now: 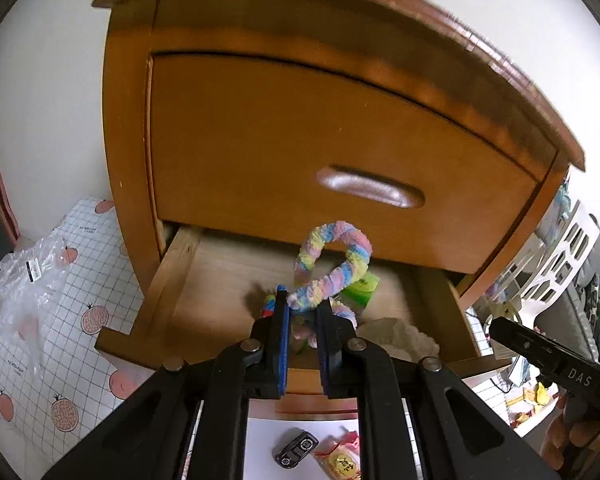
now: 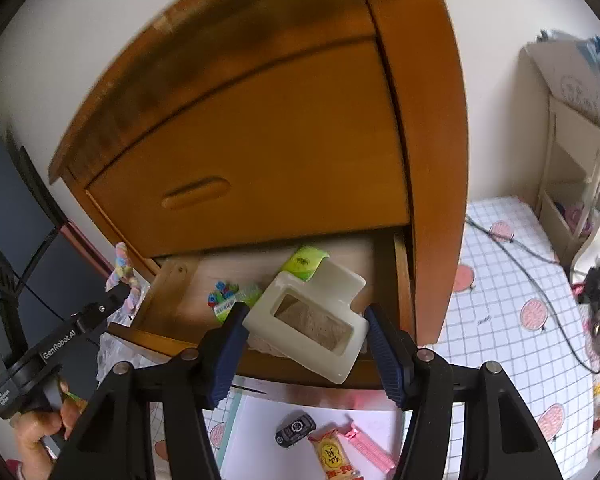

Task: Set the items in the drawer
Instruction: 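Carry the pipe-cleaner ring and cream clip up into the open drawer, then open both tools to drop the ring and clip into the drawer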

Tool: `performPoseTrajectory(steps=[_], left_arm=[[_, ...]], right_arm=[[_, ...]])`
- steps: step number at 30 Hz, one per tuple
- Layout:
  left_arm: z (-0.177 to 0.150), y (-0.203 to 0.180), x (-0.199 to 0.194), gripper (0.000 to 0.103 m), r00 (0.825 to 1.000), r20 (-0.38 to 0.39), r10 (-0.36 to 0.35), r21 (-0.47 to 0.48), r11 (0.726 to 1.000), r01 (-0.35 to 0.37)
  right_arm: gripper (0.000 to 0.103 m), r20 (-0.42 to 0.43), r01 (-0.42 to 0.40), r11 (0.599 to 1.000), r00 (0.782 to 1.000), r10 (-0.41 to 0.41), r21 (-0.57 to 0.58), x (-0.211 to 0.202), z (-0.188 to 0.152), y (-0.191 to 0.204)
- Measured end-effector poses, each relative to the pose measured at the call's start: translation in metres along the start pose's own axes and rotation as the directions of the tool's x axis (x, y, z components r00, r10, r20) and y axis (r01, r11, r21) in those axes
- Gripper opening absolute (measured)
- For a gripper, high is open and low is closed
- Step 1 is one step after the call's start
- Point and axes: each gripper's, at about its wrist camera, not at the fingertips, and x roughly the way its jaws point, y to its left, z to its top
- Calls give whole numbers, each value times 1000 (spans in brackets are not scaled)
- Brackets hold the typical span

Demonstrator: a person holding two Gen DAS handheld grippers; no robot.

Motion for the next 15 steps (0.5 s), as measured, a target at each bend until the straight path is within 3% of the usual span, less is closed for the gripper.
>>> performPoseTrajectory(steps=[15], left_arm=[[-3, -3, 16, 13, 999, -51, 12, 1, 1000, -12]], right_arm=[[63, -41, 25, 997, 999, -28, -75, 20, 4, 24]])
